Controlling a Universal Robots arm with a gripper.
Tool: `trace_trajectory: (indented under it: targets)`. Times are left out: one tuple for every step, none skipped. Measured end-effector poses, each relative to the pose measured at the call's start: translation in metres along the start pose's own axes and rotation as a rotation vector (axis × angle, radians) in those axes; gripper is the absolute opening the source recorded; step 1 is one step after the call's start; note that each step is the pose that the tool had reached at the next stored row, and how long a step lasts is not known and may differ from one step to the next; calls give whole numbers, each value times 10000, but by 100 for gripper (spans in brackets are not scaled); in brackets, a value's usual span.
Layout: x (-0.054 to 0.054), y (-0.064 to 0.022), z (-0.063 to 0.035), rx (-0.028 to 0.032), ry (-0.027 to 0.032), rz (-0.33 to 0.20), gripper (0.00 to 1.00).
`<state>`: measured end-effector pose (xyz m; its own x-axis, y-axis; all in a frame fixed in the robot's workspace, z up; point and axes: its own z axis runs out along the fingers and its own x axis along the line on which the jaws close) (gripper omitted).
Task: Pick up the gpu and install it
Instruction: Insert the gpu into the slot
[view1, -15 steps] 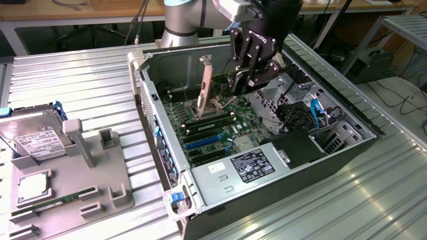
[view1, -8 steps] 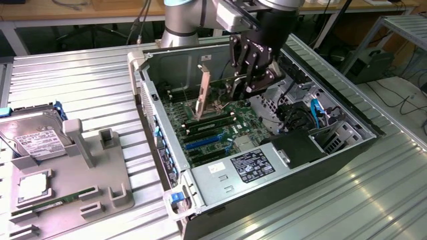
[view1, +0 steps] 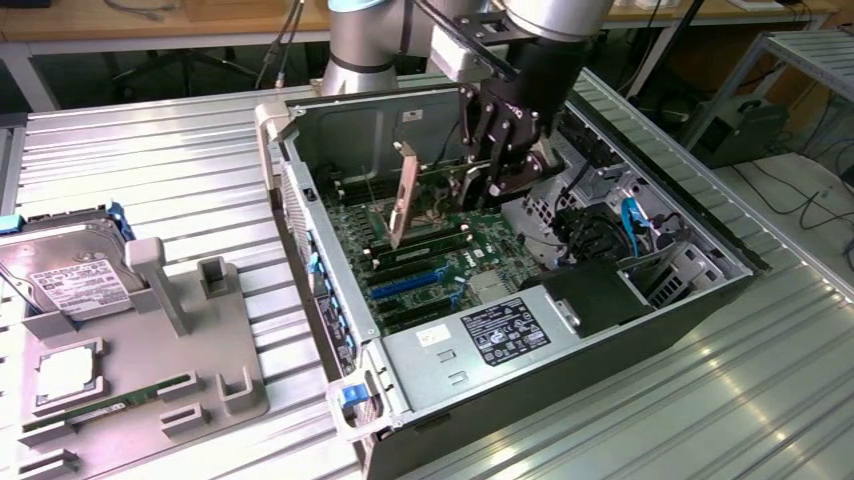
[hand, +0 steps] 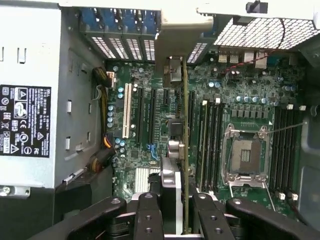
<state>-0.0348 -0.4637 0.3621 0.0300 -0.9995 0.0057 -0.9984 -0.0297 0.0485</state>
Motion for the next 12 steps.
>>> trace_trajectory:
  targets:
    - [0, -1, 21, 0, -10, 183, 29]
    - [-2, 0, 39, -2, -15, 305, 29]
    - [-5, 5, 50, -2, -17, 352, 29]
    - [-11, 17, 67, -2, -19, 388, 29]
    - [-23, 59, 90, 0, -20, 390, 29]
    - [-26, 84, 100, 21, -21, 390, 29]
    - [-26, 112, 104, 116, -15, 390, 29]
    - [-28, 143, 111, 256, -17, 392, 29]
    - [-29, 160, 118, 352, -17, 393, 29]
    - [-30, 171, 127, 413, -16, 396, 29]
    - [-30, 186, 151, 414, -16, 436, 29]
    - [-30, 192, 168, 415, -18, 482, 29]
